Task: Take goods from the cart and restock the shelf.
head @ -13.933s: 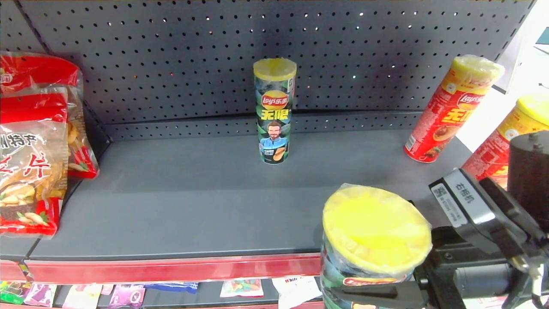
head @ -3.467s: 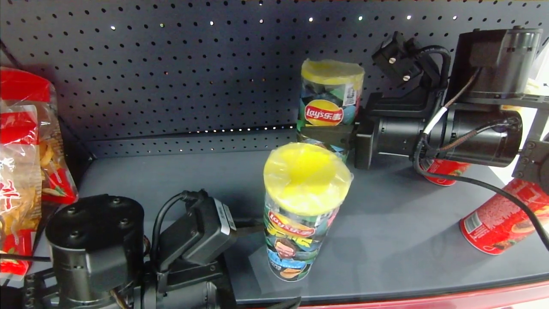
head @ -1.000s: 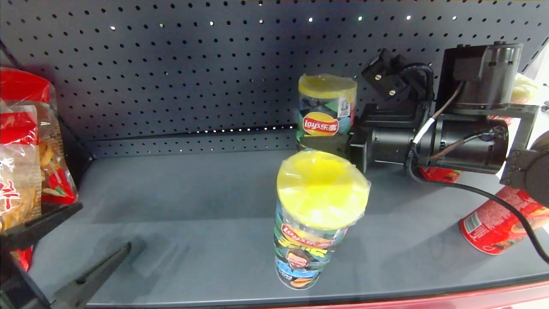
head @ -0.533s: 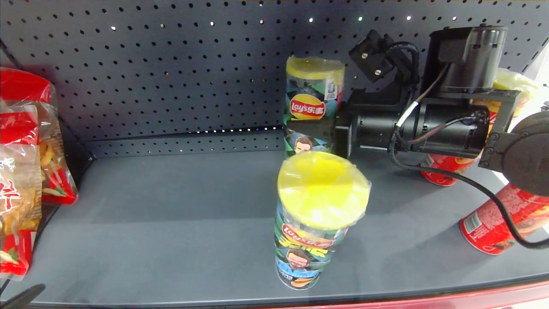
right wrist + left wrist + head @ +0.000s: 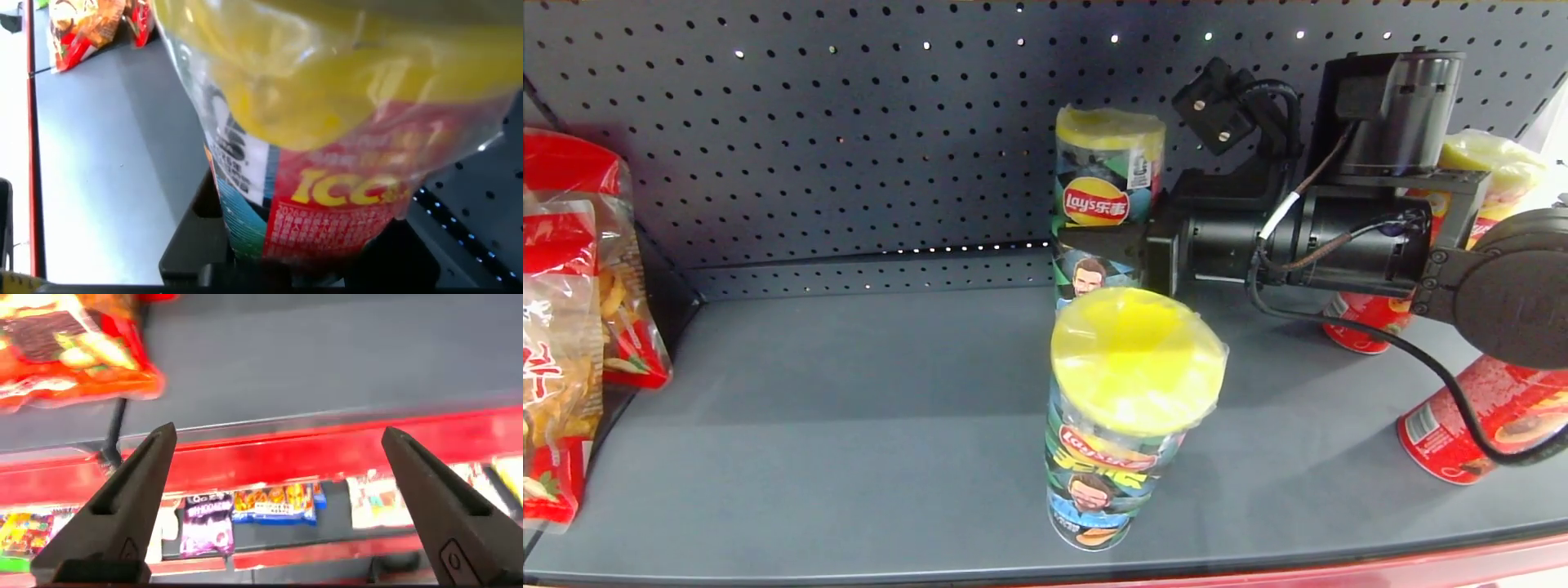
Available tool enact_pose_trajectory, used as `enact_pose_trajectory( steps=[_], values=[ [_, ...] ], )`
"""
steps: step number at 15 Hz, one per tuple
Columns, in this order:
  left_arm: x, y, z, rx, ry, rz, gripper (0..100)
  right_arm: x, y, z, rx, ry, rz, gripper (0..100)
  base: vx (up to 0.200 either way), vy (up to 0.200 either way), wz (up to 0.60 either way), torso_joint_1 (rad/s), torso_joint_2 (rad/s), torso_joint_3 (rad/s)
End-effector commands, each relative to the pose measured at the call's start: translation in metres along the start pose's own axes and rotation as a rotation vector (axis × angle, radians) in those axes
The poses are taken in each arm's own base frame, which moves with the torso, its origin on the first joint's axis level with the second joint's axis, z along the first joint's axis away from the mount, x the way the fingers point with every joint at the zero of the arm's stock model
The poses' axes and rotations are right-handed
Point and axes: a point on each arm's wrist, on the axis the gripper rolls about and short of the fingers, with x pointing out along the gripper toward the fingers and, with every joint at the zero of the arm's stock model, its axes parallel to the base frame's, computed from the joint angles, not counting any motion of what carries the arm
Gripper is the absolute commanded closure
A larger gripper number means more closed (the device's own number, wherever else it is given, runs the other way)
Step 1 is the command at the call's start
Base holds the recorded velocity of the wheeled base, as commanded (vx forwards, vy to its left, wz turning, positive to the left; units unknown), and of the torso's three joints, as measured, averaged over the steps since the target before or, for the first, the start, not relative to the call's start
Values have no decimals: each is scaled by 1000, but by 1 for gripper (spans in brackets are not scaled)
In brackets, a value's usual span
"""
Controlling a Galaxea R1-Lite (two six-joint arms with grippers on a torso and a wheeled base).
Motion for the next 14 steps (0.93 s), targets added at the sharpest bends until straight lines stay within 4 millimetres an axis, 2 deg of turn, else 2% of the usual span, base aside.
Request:
enact_pose_trajectory(
  steps=[1,4,11,14],
  values=[
    [0,0,-4,-16,-6,18,0,0,0,0,4,0,0,100,0,0,0,0,0,0],
    [-3,1,-6,-41,-49,-50,0,-1,-1,3,2,-8,-3,100,0,0,0,0,0,0],
    [-5,0,-7,-51,-68,-36,0,3,0,-6,12,4,27,100,0,0,0,0,0,0],
    [-5,0,-7,-49,-68,-36,0,9,-2,-13,-8,-47,38,100,0,0,0,0,0,0]
  ],
)
